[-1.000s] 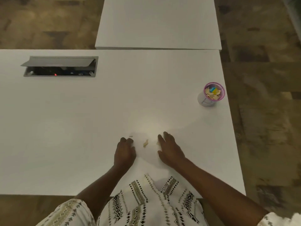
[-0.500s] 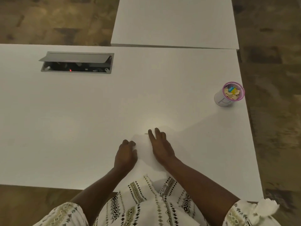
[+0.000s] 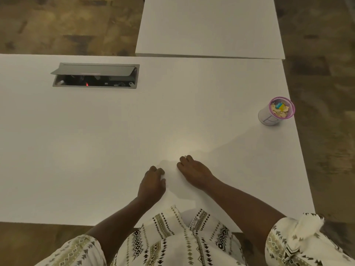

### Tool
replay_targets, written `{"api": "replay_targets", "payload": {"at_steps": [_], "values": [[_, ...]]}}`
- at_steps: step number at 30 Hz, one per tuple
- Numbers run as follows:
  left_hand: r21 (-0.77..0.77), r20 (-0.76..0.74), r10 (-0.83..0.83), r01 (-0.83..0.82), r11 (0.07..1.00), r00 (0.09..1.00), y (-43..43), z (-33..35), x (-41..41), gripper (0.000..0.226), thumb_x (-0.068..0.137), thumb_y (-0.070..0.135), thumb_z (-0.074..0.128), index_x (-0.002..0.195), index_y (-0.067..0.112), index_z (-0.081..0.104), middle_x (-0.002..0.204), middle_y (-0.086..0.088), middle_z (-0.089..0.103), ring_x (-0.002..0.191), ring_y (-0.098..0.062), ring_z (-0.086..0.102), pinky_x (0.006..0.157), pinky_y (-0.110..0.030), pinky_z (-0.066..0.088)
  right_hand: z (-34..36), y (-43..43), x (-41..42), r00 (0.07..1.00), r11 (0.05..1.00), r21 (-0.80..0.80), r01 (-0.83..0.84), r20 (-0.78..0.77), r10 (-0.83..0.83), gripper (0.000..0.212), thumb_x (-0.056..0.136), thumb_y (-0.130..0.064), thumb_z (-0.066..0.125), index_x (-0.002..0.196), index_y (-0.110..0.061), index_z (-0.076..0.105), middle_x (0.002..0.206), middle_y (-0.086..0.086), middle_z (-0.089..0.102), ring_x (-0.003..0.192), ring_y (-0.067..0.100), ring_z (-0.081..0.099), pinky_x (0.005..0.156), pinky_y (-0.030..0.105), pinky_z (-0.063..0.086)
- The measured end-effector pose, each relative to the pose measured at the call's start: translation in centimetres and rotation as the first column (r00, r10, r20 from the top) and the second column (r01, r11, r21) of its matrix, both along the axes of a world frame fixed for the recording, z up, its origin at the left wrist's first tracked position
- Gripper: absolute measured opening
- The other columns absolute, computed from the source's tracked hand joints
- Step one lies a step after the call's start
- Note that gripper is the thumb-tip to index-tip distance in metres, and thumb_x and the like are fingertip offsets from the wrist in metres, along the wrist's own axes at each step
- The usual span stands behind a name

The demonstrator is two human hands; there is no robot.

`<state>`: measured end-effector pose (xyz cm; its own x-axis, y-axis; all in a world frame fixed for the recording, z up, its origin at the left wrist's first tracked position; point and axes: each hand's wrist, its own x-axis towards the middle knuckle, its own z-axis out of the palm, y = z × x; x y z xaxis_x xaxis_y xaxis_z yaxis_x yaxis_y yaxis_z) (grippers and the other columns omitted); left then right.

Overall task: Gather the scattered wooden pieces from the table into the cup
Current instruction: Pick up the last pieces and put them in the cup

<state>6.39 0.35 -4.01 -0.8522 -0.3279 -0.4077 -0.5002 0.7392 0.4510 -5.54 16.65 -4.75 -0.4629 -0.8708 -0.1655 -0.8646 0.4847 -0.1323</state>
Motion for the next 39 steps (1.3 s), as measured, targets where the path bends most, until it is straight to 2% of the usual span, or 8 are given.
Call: {"api": "replay_targets", "payload": {"at_steps": [4, 7, 11, 16, 23, 26, 32, 39], "values": [[0.006, 0.000, -0.017, 0.017, 1.000, 1.000, 0.0, 0.1, -0.5, 0.027, 0.091, 0.018, 0.058, 0.117, 0.012, 0.063, 0.111, -0.006, 0.058, 0.098, -0.025, 0.061, 0.083, -0.035, 0.053, 0.3, 0.6, -0.7, 0.994, 0.995, -0.014, 0.103, 0.040, -0.102, 0.022, 0.073, 0.007, 0.045, 0.079, -0.008, 0.059, 0.081, 0.010, 0.057, 0.068, 0.028, 0.057, 0.036, 0.028, 0.030], [0.021, -0.008, -0.034, 0.034, 0.999, 0.999, 0.5, 0.2, -1.2, 0.027, 0.091, 0.016, 0.057, 0.116, 0.012, 0.063, 0.109, -0.006, 0.057, 0.097, -0.026, 0.061, 0.082, -0.035, 0.052, 0.3, 2.0, -2.8, 0.936, 0.943, -0.039, 0.330, 0.140, -0.321, 0.016, 0.079, 0.006, 0.058, 0.089, -0.005, 0.062, 0.089, 0.015, 0.059, 0.078, 0.035, 0.059, 0.048, 0.035, 0.042], [0.045, -0.049, -0.056, 0.058, 0.997, 0.997, 1.9, 0.6, -3.4, 0.028, 0.091, 0.013, 0.054, 0.118, 0.009, 0.062, 0.109, -0.008, 0.057, 0.097, -0.028, 0.060, 0.081, -0.033, 0.048, 1.2, 5.2, -5.8, 0.717, 0.756, -0.084, 0.649, 0.403, -0.570, 0.016, 0.081, 0.003, 0.054, 0.081, -0.010, 0.064, 0.082, 0.010, 0.060, 0.074, 0.032, 0.059, 0.063, 0.035, 0.044], [0.052, -0.082, -0.042, 0.046, 0.998, 0.996, 3.7, 0.7, -7.4, 0.022, 0.090, 0.013, 0.054, 0.110, 0.007, 0.060, 0.102, -0.010, 0.056, 0.092, -0.031, 0.058, 0.076, -0.036, 0.047, 3.3, 9.1, -7.0, 0.503, 0.566, -0.068, 0.822, 0.553, -0.664, 0.013, 0.083, -0.006, 0.061, 0.080, -0.015, 0.070, 0.083, -0.002, 0.069, 0.077, 0.015, 0.062, 0.063, 0.017, 0.043], [-0.034, -0.072, -0.111, 0.109, 0.993, 0.991, 5.4, 0.2, -10.3, 0.004, 0.086, 0.007, 0.051, 0.090, 0.008, 0.054, 0.088, -0.006, 0.050, 0.083, -0.030, 0.051, 0.065, -0.037, 0.045, 4.7, 13.8, -6.9, 0.278, 0.406, 0.020, 0.914, 0.698, -0.660, 0.008, 0.086, -0.015, 0.068, 0.081, -0.021, 0.070, 0.072, -0.005, 0.072, 0.074, 0.010, 0.069, 0.060, 0.013, 0.047], [-0.125, -0.043, -0.181, 0.175, 0.977, 0.983, 5.8, 0.0, -10.6, 0.015, 0.084, 0.000, 0.046, 0.078, 0.012, 0.040, 0.081, -0.003, 0.042, 0.078, -0.029, 0.046, 0.057, -0.036, 0.038, 5.0, 15.2, -7.6, 0.242, 0.382, 0.036, 0.924, 0.719, -0.652, 0.008, 0.086, -0.019, 0.069, 0.080, -0.024, 0.070, 0.073, -0.005, 0.073, 0.073, 0.010, 0.071, 0.066, 0.025, 0.052], [-0.203, -0.009, -0.185, 0.179, 0.963, 0.983, 6.2, -0.3, -11.7, 0.016, 0.087, 0.003, 0.042, 0.077, 0.013, 0.035, 0.079, -0.005, 0.042, 0.070, -0.025, 0.041, 0.057, -0.034, 0.033, 6.1, 17.3, -11.0, 0.189, 0.322, 0.024, 0.947, 0.767, -0.614, 0.005, 0.088, -0.018, 0.069, 0.084, -0.021, 0.071, 0.079, -0.003, 0.075, 0.073, 0.011, 0.072, 0.069, 0.025, 0.053], [0.064, -0.148, 0.000, 0.010, 0.998, 0.989, 13.3, 3.0, -21.8, 0.015, 0.086, 0.003, 0.049, 0.078, 0.008, 0.061, 0.082, -0.007, 0.065, 0.075, -0.026, 0.060, 0.065, -0.035, 0.047, 8.6, 20.3, -19.0, 0.142, 0.095, -0.107, 0.990, 0.807, -0.573, 0.005, 0.089, -0.014, 0.068, 0.091, -0.016, 0.072, 0.086, -0.002, 0.074, 0.070, 0.004, 0.072, 0.061, 0.010, 0.048]]}}
